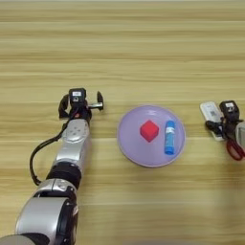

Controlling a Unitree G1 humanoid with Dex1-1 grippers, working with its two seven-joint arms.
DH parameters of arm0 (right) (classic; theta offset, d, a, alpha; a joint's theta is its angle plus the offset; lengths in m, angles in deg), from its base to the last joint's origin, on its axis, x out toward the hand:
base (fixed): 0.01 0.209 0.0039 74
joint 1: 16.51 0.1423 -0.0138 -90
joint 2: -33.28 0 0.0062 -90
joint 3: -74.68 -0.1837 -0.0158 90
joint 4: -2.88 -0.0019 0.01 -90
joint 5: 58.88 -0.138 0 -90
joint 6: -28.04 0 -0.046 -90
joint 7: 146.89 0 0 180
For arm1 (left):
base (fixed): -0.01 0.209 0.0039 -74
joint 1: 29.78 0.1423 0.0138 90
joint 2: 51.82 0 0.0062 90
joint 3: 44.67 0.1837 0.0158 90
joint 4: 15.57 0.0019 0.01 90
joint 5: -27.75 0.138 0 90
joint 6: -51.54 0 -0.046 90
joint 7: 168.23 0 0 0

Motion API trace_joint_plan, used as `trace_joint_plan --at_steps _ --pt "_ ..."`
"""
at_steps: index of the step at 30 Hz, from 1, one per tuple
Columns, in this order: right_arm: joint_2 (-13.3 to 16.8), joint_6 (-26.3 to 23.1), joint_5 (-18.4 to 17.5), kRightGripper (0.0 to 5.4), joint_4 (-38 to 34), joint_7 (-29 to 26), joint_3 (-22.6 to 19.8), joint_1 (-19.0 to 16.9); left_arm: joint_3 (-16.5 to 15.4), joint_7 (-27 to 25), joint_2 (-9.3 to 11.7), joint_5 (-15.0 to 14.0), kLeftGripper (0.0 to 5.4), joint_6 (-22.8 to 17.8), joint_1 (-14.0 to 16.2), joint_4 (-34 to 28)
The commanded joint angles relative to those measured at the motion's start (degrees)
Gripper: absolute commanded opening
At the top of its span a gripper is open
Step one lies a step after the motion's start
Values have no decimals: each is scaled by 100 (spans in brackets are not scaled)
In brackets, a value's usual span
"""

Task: Move the objects on the table

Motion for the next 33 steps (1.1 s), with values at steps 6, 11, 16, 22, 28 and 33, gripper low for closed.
trace_joint_plan --at_steps 6,11,16,22,28,33 --pt "-129 147 -183 288 -516 -60 -111 -213 17 -3 14 70 540 -11 -19 -50" --pt "-169 139 -291 288 -879 -83 -161 -318 19 4 7 73 540 -6 -19 -45" --pt "-222 51 -427 288 -1323 -180 -187 -455 15 -7 -7 60 540 4 -13 -50" --pt "-379 -31 -506 288 -2213 -329 -14 -775 10 -142 -52 -11 540 44 -10 -92" --pt "-544 -232 -576 288 -3186 -510 254 -1171 -116 -906 -354 -552 540 -7 19 -404" --pt "-660 -414 -590 288 -3943 -621 564 -1496 -332 -1762 -673 -1374 540 -607 87 -805"
